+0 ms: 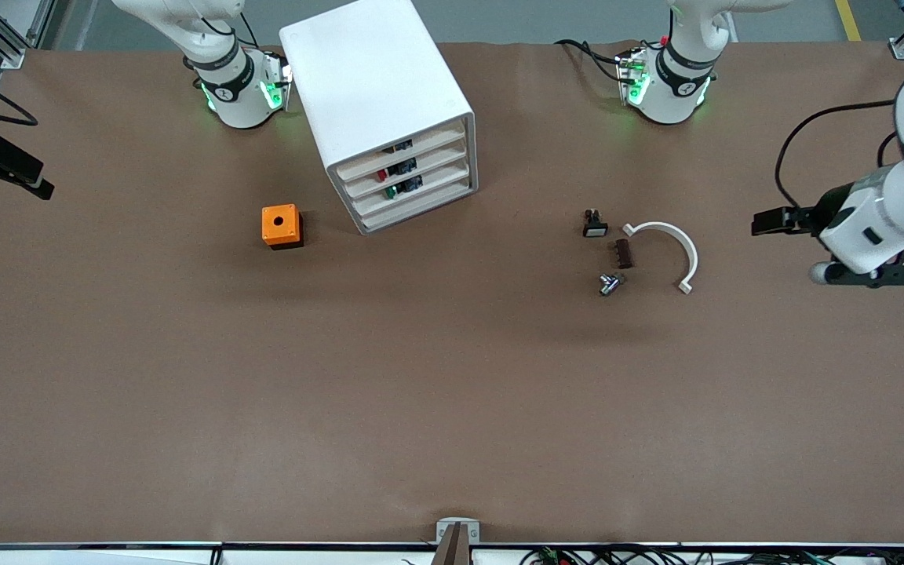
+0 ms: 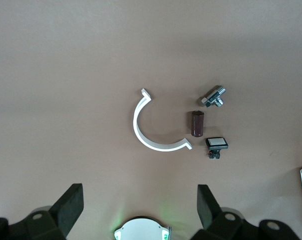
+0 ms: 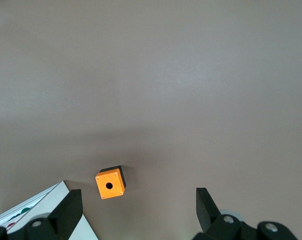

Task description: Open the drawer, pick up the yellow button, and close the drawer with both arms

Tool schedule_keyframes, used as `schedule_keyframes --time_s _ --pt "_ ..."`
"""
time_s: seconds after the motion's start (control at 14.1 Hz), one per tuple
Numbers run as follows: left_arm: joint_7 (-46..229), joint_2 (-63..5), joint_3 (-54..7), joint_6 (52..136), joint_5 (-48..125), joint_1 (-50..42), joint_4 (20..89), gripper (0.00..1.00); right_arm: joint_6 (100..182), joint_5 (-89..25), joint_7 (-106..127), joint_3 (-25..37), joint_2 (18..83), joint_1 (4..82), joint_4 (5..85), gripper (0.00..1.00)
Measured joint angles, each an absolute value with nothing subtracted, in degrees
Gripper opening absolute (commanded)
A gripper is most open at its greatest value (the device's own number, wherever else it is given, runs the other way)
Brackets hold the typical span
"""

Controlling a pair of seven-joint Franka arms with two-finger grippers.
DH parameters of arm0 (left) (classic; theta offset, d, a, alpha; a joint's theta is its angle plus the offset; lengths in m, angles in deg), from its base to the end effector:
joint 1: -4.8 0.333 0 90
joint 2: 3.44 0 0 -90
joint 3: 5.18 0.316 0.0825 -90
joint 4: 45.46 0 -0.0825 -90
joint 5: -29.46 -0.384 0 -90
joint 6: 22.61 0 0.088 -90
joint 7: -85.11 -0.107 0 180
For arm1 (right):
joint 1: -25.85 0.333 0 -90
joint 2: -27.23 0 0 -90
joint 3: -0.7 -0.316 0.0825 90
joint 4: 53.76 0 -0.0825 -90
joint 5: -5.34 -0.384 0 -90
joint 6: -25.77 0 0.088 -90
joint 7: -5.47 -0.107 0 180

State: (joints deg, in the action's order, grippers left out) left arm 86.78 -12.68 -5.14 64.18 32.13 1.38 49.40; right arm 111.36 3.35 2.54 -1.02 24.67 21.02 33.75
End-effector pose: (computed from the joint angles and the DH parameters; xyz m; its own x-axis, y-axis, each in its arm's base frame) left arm 0.5756 -0.0392 0.4899 0.9539 -0.0298 -0.2987 -0.0198 -0.9991 0.0364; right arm 0.5322 -0.0245 0.6624 0.9947 -0.1026 0.0095 -0.1022 -0.9942 -0.0338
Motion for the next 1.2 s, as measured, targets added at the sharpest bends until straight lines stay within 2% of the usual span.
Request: schedule_keyframes --time_s 0.57,0.92,1.2 --pt "106.4 -17.96 -5.55 64.43 35.03 -10.26 48.85 1.0 111.36 3.35 2.54 -1.02 24.74 21.02 33.75 1.0" --pt "131.3 -26.08 -5.97 64.91 47.11 -17.32 45.21 1.0 111.36 3.35 2.54 -1.02 24.83 21.02 33.75 1.0" --pt "154.1 -34.03 -7.67 64.93 60.77 -17.94 41.79 1.0 111.36 3.35 2.54 -1.01 24.88 21.02 33.75 1.0"
